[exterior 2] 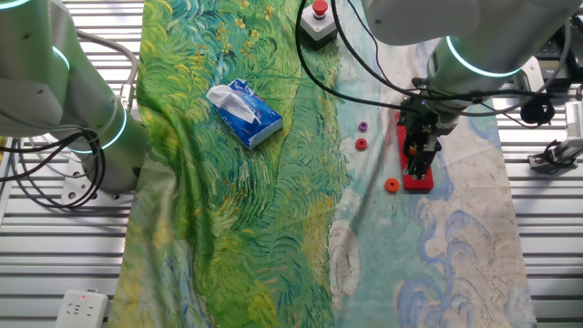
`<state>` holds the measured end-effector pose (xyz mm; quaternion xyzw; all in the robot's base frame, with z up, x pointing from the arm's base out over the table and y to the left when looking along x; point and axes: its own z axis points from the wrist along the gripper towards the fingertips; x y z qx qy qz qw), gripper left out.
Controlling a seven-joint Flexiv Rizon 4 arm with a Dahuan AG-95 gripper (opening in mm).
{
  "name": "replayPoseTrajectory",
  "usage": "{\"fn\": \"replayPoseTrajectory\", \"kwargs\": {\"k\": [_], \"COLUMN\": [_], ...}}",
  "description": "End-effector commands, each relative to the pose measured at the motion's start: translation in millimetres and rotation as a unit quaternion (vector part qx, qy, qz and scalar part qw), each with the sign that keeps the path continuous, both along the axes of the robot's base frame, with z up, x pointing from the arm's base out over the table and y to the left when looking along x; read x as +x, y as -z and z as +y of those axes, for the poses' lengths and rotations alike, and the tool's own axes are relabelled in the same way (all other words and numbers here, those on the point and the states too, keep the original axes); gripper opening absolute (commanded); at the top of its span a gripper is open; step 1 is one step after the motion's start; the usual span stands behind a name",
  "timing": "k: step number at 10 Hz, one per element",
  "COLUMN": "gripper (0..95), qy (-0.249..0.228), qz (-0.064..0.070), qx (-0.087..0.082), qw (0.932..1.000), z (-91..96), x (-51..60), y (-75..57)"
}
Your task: Take out one Hanoi block and throw it aside
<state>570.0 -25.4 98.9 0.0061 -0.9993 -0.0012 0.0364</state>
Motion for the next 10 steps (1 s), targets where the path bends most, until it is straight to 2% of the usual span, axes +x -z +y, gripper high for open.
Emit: {"fn": "replayPoseTrajectory", "kwargs": {"k": [1,4,5,6,7,10], "gripper": [95.0,95.0,76.0,76.0,57.0,57.0], "qy": [-0.005,-0.015,-0.019,-0.018,-0.017,-0.03], "qz": [0.0,0.0,0.0,0.0,0.001,0.001], "qx": [0.001,0.002,0.002,0.0,-0.001,0.0], "qw": [1.0,0.9999,0.9998,0.9998,0.9999,0.9996], "z": [0.1,0.4,0.6,0.6,1.0,2.0], "x": [0.0,-0.1,-0.2,-0.2,-0.2,0.0], "y": [0.0,-0.4,-0.5,-0.5,-0.4,0.0]}}
